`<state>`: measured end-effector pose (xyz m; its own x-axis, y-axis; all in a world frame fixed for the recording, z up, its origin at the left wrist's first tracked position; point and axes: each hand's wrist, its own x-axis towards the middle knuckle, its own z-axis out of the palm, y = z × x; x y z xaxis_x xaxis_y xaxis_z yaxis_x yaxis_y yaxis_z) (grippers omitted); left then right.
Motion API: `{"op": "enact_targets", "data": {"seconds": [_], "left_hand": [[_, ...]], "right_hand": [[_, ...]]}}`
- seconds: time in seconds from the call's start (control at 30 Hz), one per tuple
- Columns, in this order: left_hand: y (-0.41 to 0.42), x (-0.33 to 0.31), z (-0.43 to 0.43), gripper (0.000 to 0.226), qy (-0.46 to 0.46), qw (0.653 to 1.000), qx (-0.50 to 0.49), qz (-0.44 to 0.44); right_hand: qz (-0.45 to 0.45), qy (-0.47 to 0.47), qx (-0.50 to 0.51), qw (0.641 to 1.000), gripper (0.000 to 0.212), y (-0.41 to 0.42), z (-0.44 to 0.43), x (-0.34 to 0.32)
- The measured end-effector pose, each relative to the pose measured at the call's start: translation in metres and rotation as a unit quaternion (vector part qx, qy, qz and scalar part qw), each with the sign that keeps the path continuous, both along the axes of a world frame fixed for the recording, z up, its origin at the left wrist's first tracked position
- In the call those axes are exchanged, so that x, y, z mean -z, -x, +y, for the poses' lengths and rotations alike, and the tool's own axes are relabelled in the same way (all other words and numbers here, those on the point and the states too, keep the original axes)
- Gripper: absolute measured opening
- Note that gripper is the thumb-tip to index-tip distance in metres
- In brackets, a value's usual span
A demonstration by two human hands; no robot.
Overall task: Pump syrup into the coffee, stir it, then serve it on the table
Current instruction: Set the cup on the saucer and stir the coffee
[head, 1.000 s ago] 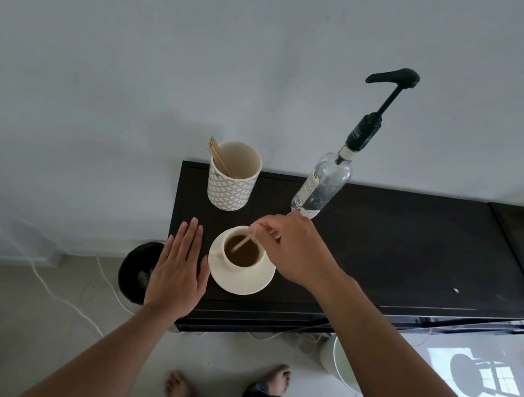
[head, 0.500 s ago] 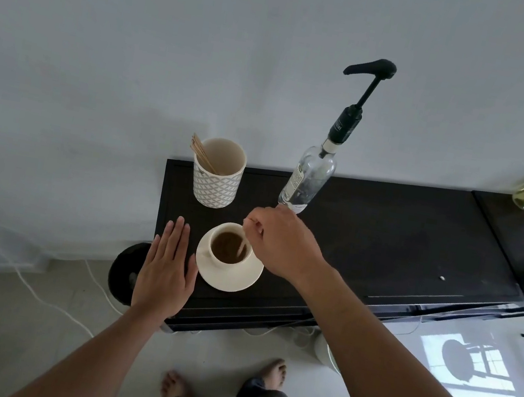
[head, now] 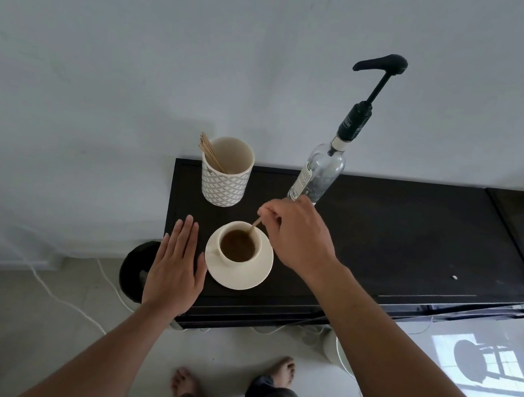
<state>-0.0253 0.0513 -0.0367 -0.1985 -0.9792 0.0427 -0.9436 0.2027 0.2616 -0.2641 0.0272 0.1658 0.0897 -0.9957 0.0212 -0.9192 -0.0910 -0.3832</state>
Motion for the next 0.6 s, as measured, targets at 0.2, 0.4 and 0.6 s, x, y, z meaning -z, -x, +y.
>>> {"op": "enact_targets", "data": {"seconds": [0.2, 0.4, 0.6], "left_hand": [[-0.0001, -0.0005, 0.0005, 0.072, 0.003, 1.000, 0.000, 0.005], [0.0000, 0.0000, -0.0006, 0.072, 0.001, 1.000, 0.000, 0.007], [-0.0006, 0.0020, -0.0002, 0.072, 0.001, 1.000, -0.002, 0.001]], "right_hand": [[0.008, -0.040, -0.007, 0.999, 0.031, -0.0035, -0.0025, 0.0013], [-0.075, -0.074, -0.046, 0.993, 0.029, -0.0059, -0.0006, -0.0003], [0.066, -0.009, -0.005, 0.998, 0.032, -0.0030, -0.0037, 0.0039]]}}
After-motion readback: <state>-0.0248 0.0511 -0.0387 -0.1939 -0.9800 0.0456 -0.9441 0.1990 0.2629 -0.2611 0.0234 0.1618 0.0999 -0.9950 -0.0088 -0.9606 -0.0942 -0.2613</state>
